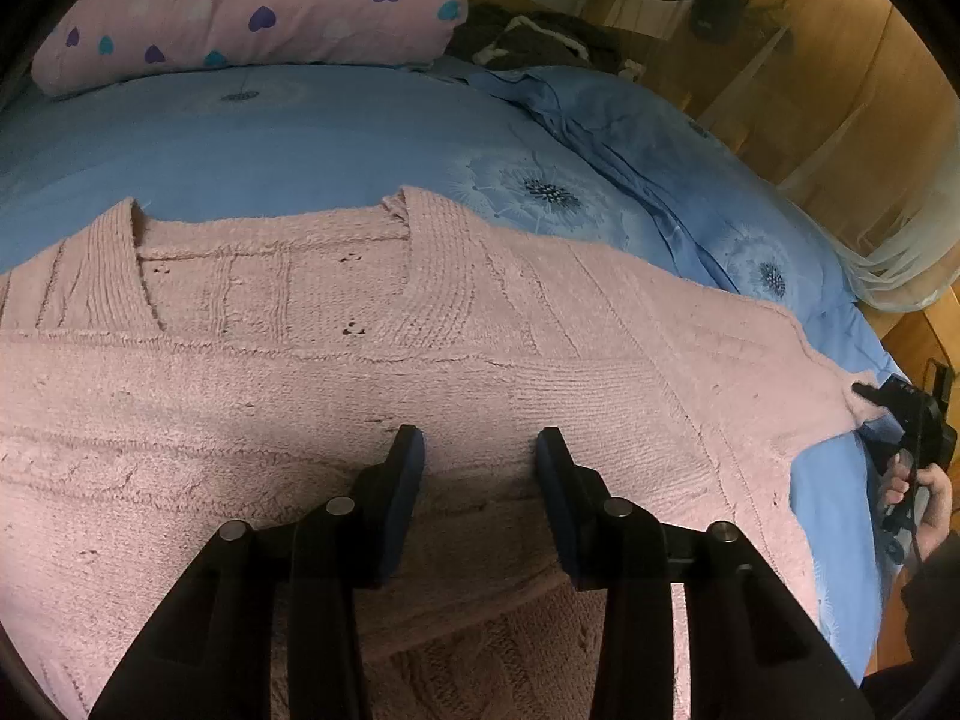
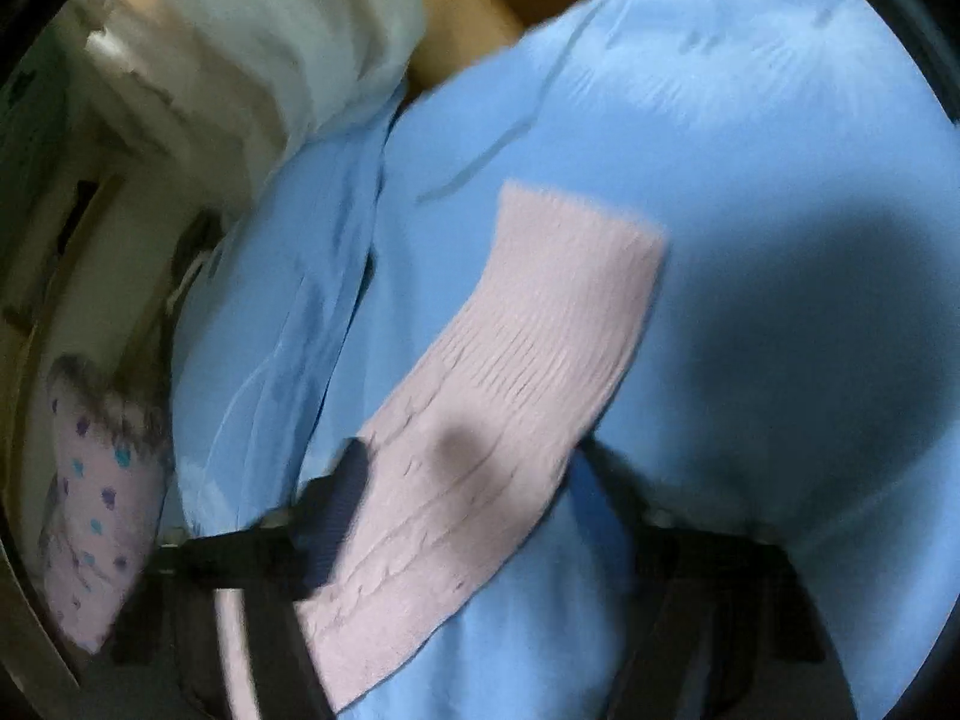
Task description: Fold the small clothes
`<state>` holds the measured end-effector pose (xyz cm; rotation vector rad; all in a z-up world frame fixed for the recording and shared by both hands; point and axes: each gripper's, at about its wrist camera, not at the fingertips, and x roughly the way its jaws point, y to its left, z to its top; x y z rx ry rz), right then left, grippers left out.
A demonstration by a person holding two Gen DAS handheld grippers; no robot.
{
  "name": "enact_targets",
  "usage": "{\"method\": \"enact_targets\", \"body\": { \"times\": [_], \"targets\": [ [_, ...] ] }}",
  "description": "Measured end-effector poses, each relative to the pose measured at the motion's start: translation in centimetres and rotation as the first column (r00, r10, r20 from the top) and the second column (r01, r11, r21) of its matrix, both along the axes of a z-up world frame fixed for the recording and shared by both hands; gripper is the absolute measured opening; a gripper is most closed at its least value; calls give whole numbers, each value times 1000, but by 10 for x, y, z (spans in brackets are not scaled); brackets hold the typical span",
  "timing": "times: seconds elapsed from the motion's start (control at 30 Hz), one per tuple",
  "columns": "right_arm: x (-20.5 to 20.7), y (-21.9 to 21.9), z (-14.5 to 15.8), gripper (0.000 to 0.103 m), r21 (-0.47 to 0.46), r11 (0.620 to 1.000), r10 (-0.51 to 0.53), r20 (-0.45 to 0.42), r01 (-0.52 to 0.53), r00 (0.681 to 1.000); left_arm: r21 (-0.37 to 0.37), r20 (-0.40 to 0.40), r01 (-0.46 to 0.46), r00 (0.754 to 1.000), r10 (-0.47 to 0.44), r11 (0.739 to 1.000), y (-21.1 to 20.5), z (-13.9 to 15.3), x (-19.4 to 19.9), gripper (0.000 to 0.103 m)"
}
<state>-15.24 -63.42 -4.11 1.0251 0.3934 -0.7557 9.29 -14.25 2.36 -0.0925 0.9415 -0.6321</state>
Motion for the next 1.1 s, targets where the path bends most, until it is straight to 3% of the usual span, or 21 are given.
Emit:
{"method": "enact_targets", "body": {
  "times": [0.03,0.07,0.13,0.2,0.27,0.33,0.4,0.43,0.47,0.5,0.53,0.57,0.67,0.77,0.8,0.87,0.9,0.97,1.0,1.03,1.1],
  "targets": [
    [2,-1,-3,19,0,1000,0,9,0,1000,-1,0,0,1000,0,1000,0,0,0,19],
    [-2,-4,-7,6,26,1000,-8,21,8,1000,-1,-1,1,1000,-1,1000,0,0,1,19],
    [-11,-9,-9,6,43,999,-30,73,27,997,-5,-3,1,1000,-1,1000,0,-1,1,19],
    [-9,-8,3,5,-22,1000,-16,50,17,999,-8,-5,0,1000,0,1000,2,-1,0,19],
    [2,7,32,5,-197,979,44,-35,-50,998,-9,-6,1,1000,-1,1000,2,-1,0,19],
    [25,36,61,5,-387,908,110,-154,-163,982,-11,-9,3,1000,-3,1000,2,-1,1,20],
    [52,83,83,5,-569,756,158,-320,-323,934,-11,-10,2,1000,-2,1000,1,-1,1,20],
    [71,121,89,5,-655,614,175,-431,-440,885,-10,-10,2,1000,-2,1000,0,-1,1,20],
    [80,150,88,5,-692,503,180,-502,-517,846,-12,-10,4,1000,-4,1000,1,-1,1,20],
    [90,180,83,5,-709,381,181,-572,-593,800,-12,-10,4,1000,-4,1000,1,-1,1,20],
    [102,220,71,5,-697,225,182,-656,-681,732,-13,-11,4,1000,-4,1000,1,-1,1,20],
    [106,246,59,5,-672,134,182,-706,-728,685,-13,-11,4,1000,-4,1000,1,-1,1,20],
    [122,312,14,5,-555,-93,186,-825,-827,533,-11,-13,4,1000,-4,1000,0,-1,1,20],
    [125,348,-18,5,-459,-238,150,-888,-856,435,5,-11,10,1000,-10,1000,-3,0,1,20],
    [125,352,-25,6,-442,-263,121,-897,-857,425,13,-9,10,1000,-10,1000,-4,1,0,20],
    [122,351,-19,12,-454,-258,136,-891,-853,433,36,-11,-5,1000,5,999,-8,3,0,20],
    [120,348,-13,28,-456,-237,177,-888,-858,424,48,-20,-10,1000,11,999,-11,5,0,21],
    [112,332,8,51,-485,-150,295,-854,-862,429,20,-39,0,999,0,1000,-19,16,-4,21],
    [106,319,23,71,-495,-92,372,-822,-864,431,-30,-47,16,999,-18,999,-26,24,-7,21],
    [103,309,31,82,-508,-49,423,-790,-860,443,-68,-60,40,997,-44,997,-36,29,-11,23],
    [93,284,49,84,-545,42,494,-717,-838,491,-124,-106,93,989,-106,988,-60,32,-15,31]
  ]
}}
